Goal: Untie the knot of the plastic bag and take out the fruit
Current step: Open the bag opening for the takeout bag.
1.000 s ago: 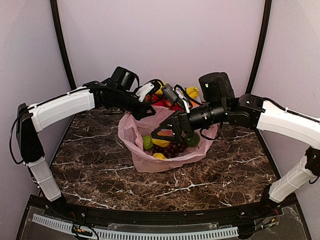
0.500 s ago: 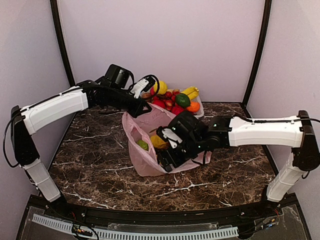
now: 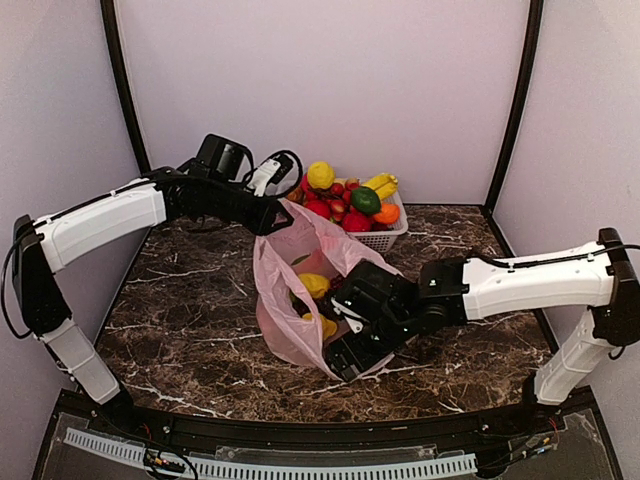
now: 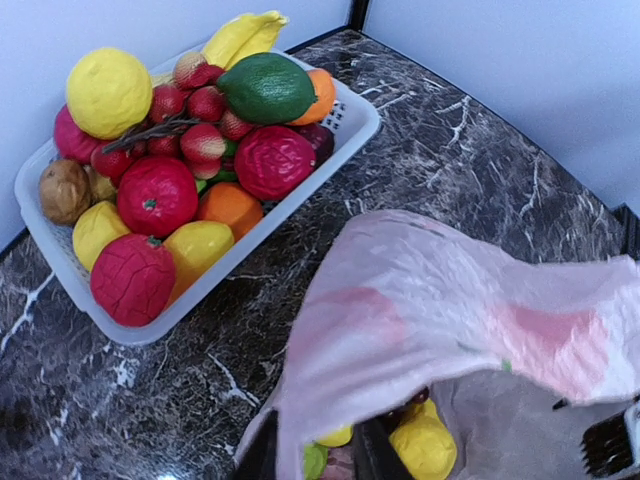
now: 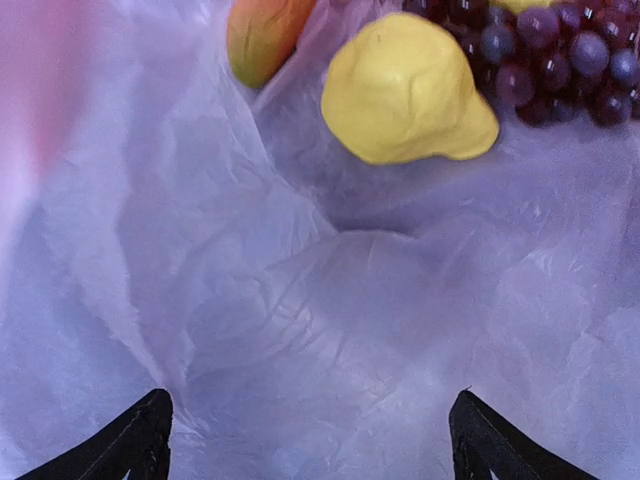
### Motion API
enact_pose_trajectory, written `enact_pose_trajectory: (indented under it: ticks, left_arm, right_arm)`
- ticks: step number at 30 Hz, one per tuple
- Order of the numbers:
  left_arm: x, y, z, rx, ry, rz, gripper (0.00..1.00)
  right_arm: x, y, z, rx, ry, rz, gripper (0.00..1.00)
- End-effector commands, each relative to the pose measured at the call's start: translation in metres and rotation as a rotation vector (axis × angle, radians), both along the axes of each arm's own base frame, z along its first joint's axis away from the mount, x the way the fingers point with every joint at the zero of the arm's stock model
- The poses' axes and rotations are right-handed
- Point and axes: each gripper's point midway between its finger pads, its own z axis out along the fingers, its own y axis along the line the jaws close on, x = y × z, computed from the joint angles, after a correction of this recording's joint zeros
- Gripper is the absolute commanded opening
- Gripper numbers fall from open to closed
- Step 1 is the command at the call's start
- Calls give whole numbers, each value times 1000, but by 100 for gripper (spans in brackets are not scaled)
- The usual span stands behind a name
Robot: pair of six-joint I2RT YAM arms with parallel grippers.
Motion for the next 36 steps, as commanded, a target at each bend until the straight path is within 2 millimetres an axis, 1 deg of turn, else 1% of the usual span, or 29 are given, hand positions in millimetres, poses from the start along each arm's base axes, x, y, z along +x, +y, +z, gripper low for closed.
enact_pose_trajectory:
  ticks: [1, 2, 3, 4, 5, 6, 7, 8, 9, 10, 11, 12, 13, 14, 15, 16, 17, 18, 21, 25, 27, 28, 29, 30, 31, 32, 34, 35, 36]
  left_arm:
    - [-33, 16, 35, -82, -25, -17, 50]
    - [-36, 23, 27, -70, -8, 17, 59]
    - [-43, 31, 36, -83, -22, 33, 75]
    - [-47, 39, 26, -73, 2, 68, 81]
    - [-54, 46, 36, -95, -13, 83, 89]
    - [-58, 52, 27, -96, 16, 111, 92]
    - [-64, 57, 34, -118, 11, 123, 97]
    - [-68, 60, 25, -127, 49, 145, 98]
    - [-75, 64, 21, -137, 63, 153, 99]
    - [-79, 65, 25, -175, 82, 168, 99]
    - [-83, 66, 15, -178, 112, 173, 99]
    - [-87, 64, 20, -229, 131, 174, 99]
    - [-92, 62, 10, -249, 178, 180, 99]
    - [-93, 61, 14, -281, 171, 179, 99]
    - [-95, 61, 7, -297, 205, 189, 99]
    - [-96, 60, 11, -323, 198, 186, 99]
    - [-98, 59, 5, -335, 224, 193, 99]
    - [-98, 58, 8, -356, 220, 190, 99]
    - [-100, 54, 7, -394, 245, 187, 99]
    - [-101, 52, 7, -401, 253, 181, 99]
    - [-102, 52, 9, -414, 248, 176, 99]
    - [-103, 52, 6, -418, 251, 178, 99]
    - [-103, 52, 13, -450, 234, 171, 99]
    - [-105, 53, 8, -454, 240, 173, 99]
    - [-106, 53, 15, -488, 224, 165, 99]
    - [-108, 53, 13, -494, 230, 163, 99]
    - [-110, 52, 16, -506, 240, 154, 99]
    - [-111, 51, 9, -485, 268, 159, 99]
    - [-113, 49, 12, -486, 283, 145, 99]
  right_arm:
    - [20, 16, 52, 116, -137, -36, 94]
    - [23, 17, 58, 128, -156, -45, 94]
    - [27, 18, 63, 137, -177, -56, 95]
    - [32, 18, 67, 146, -198, -71, 95]
    - [35, 20, 71, 158, -218, -84, 95]
    - [39, 21, 75, 166, -238, -101, 96]
    - [44, 22, 77, 174, -255, -116, 96]
    - [48, 24, 81, 181, -273, -134, 95]
    - [53, 26, 84, 184, -289, -153, 95]
    - [57, 28, 87, 188, -304, -172, 94]
    - [61, 30, 90, 191, -316, -186, 93]
    - [64, 32, 92, 196, -329, -196, 92]
    - [66, 37, 95, 206, -336, -198, 91]
    - [68, 41, 99, 220, -342, -192, 89]
    - [69, 46, 101, 233, -344, -182, 88]
    - [69, 51, 104, 248, -343, -169, 86]
    - [69, 55, 107, 260, -344, -163, 84]
    - [69, 57, 110, 270, -345, -159, 82]
    - [74, 55, 116, 276, -364, -177, 79]
    - [80, 48, 131, 313, -378, -189, 78]
    - [79, 51, 137, 355, -359, -169, 78]
    - [77, 54, 140, 386, -343, -163, 77]
    - [77, 56, 142, 408, -333, -165, 76]
    - [77, 57, 143, 424, -324, -175, 75]
    - [78, 57, 144, 435, -318, -192, 75]
    - [80, 55, 145, 440, -317, -213, 75]
    - [86, 53, 148, 448, -323, -244, 75]
    - [88, 53, 149, 452, -326, -253, 75]
    - [92, 52, 152, 457, -330, -262, 75]
